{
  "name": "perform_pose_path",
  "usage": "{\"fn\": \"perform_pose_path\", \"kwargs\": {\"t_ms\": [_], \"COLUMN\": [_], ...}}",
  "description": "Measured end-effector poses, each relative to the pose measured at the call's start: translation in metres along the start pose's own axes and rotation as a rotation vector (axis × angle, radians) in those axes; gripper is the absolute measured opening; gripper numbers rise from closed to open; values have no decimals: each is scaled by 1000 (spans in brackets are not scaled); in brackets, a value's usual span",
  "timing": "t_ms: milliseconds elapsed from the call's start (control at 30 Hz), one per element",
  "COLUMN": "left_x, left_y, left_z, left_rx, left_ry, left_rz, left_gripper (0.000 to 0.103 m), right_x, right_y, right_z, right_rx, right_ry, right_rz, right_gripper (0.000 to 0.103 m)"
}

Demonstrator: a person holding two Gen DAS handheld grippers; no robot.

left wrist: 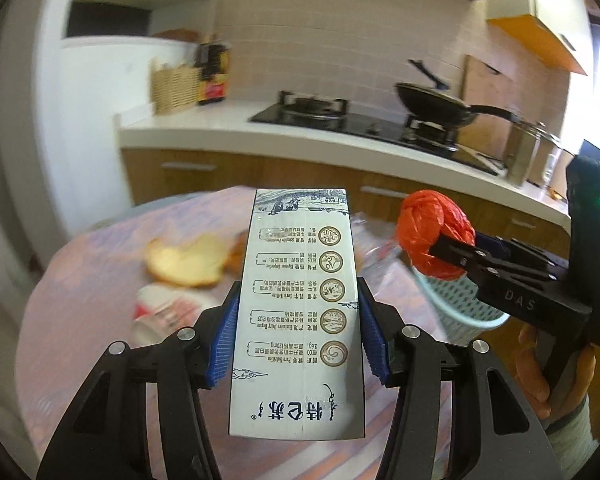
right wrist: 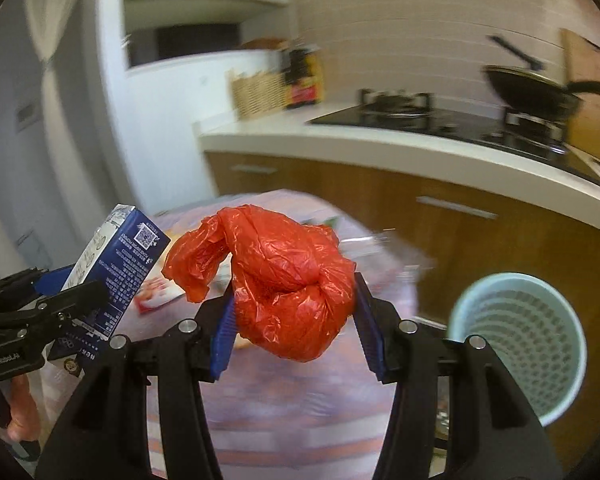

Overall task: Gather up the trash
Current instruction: 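Carry box and red bag over the basket and release both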

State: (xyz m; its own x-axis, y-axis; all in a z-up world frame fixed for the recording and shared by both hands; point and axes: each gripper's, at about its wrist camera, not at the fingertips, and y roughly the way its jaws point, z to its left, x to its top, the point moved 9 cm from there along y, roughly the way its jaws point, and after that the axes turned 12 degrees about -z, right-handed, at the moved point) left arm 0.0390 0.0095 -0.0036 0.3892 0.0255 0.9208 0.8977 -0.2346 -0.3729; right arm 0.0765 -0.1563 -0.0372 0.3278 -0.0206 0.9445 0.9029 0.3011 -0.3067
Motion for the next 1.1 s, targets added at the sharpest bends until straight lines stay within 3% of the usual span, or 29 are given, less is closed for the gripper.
{"fn": "perform_pose_path", "kwargs": {"t_ms": [333,600,800,1100], "left_x": [17,5,-19,-48], "left_y": [81,148,202,256], "left_z": [-111,-191,-233,-276], "left_rx": [-151,-225,-259,-286], "left_ry": [79,153,163,203], "left_rz": [38,115,211,297], "left_gripper": [52,52,52,52], "right_x": [0,-68,-107,-141], "right_y": [-31,-3,12,26], "right_z": [-140,-239,-281,-326], "right_rx": [-229,-317,-417,-419], "right_ry": [155,390,415,514], "right_rz": [-44,105,190,241], "right_gripper": [49,49,51,61]}}
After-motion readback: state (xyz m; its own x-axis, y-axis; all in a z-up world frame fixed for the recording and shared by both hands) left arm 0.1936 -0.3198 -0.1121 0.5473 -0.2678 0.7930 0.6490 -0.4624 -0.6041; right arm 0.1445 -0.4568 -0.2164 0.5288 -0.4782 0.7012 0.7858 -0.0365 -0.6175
